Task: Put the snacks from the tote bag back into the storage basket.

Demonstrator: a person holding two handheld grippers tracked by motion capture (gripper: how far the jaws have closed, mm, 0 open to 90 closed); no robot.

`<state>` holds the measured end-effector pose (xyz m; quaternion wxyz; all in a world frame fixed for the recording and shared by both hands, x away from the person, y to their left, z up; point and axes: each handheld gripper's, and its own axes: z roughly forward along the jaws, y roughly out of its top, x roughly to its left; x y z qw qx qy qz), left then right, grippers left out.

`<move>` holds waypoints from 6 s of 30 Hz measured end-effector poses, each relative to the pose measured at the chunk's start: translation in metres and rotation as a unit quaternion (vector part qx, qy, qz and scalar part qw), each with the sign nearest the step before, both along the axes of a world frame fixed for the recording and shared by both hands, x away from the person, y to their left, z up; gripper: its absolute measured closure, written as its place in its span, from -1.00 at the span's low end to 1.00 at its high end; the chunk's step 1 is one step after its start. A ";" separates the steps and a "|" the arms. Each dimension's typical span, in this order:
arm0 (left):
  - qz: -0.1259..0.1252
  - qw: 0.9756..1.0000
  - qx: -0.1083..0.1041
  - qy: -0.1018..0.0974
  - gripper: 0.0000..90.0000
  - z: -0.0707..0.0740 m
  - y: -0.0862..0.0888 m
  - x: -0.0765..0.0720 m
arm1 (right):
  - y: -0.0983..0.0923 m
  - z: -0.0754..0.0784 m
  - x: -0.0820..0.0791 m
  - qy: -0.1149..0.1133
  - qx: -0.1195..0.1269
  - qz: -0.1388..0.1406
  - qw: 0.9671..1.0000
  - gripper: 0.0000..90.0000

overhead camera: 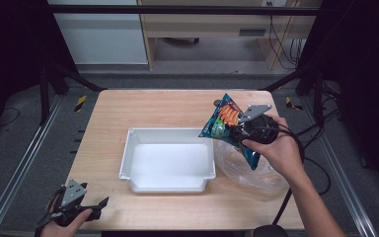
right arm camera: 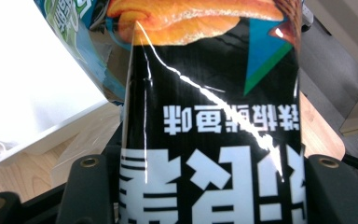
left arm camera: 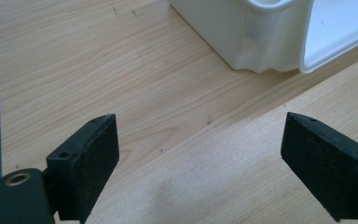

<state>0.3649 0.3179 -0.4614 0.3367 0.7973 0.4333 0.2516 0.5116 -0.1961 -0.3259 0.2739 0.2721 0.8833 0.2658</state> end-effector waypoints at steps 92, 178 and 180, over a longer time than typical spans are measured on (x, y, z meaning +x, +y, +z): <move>0.012 1.000 0.000 0.007 -0.79 -0.002 0.002 -0.002 | 0.151 -0.010 0.026 0.005 -0.022 0.164 0.986 -0.06; 0.009 1.000 -0.002 0.006 -0.79 -0.002 0.003 -0.003 | 0.191 -0.064 0.004 0.043 -0.039 0.242 0.968 -0.07; 0.009 1.000 -0.001 0.005 -0.79 -0.002 0.004 -0.003 | 0.192 -0.070 0.007 0.042 -0.054 0.247 0.967 -0.06</move>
